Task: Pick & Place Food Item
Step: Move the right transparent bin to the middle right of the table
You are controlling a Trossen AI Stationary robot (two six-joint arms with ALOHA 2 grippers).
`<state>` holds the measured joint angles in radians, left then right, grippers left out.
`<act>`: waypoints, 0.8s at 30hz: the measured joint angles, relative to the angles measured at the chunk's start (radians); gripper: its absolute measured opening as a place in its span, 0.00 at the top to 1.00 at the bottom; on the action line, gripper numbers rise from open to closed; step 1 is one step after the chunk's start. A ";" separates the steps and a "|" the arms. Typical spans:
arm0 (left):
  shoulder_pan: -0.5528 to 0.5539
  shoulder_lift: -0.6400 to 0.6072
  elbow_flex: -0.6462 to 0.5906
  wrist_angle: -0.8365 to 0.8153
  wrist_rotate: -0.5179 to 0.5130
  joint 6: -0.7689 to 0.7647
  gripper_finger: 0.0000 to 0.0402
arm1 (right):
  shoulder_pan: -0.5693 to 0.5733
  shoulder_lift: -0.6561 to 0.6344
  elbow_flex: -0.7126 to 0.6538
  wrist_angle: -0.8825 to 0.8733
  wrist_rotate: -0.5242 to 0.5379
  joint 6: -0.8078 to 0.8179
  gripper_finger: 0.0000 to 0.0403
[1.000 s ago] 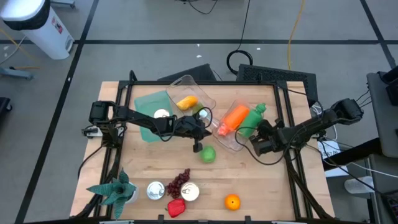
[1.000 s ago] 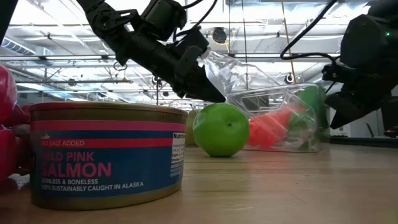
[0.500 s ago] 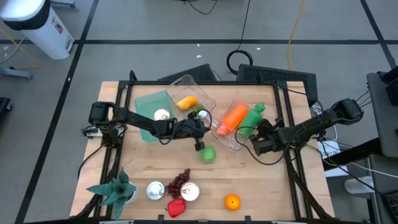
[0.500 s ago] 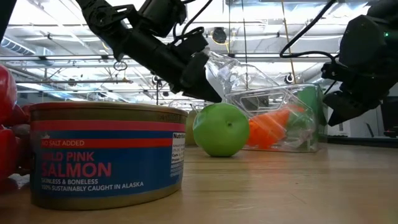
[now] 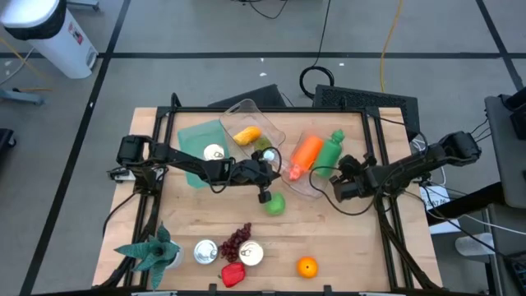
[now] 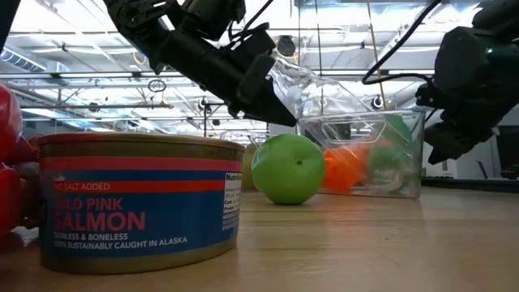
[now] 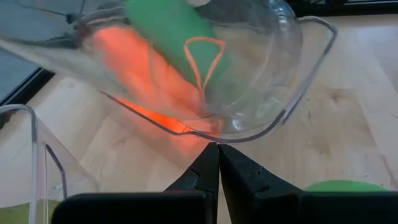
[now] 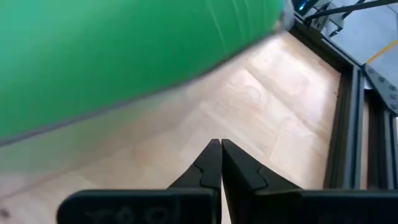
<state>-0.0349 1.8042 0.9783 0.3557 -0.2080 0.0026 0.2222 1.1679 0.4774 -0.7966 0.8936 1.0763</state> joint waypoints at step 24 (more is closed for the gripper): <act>-0.023 0.000 0.002 -0.026 -0.002 -0.005 0.95 | -0.118 -0.002 0.000 0.186 -0.095 -0.243 1.00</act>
<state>-0.0574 1.8042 0.9798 0.3301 -0.2104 -0.0022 0.1040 1.1656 0.4774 -0.6109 0.7985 0.8333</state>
